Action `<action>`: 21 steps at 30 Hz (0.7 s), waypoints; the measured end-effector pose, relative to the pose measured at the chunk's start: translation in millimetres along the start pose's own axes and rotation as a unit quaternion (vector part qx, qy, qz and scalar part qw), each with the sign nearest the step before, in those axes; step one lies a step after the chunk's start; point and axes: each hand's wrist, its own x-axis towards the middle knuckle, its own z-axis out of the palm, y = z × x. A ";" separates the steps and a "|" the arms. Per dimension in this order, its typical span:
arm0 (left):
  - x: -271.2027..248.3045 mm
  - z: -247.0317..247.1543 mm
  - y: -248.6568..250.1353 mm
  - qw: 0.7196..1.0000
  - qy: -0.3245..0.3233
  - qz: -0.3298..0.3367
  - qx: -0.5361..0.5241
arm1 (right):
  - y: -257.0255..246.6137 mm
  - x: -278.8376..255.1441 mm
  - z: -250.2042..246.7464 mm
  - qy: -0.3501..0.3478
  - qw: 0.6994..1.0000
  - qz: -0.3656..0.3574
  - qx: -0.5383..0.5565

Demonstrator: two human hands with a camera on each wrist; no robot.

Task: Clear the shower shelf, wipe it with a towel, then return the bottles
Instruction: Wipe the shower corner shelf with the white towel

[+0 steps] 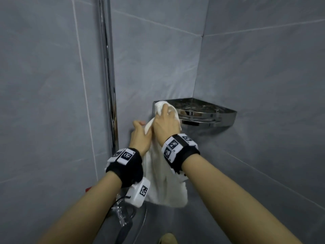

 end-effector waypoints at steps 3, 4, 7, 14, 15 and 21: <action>7.7 -3.3 -3.4 1.000 -0.003 0.005 0.007 | -4.4 6.4 2.2 0.002 1.000 -0.003 0.010; 8.1 -2.2 -2.7 1.000 0.001 0.007 0.005 | -3.0 7.0 2.6 0.004 1.000 -0.009 0.015; 2.3 6.0 2.2 1.000 0.024 0.010 -0.014 | 8.2 1.8 1.3 0.012 0.999 -0.019 0.042; -31.5 44.9 20.7 0.998 -0.025 0.026 -0.053 | 64.3 -40.7 1.1 0.047 0.998 -0.009 0.038; -36.6 53.2 23.7 0.997 -0.034 0.033 -0.059 | 74.7 -46.8 1.0 0.050 0.998 -0.003 0.042; -58.7 98.2 42.1 0.992 -0.086 0.028 -0.087 | 138.4 -79.5 -2.5 0.068 0.985 0.051 0.150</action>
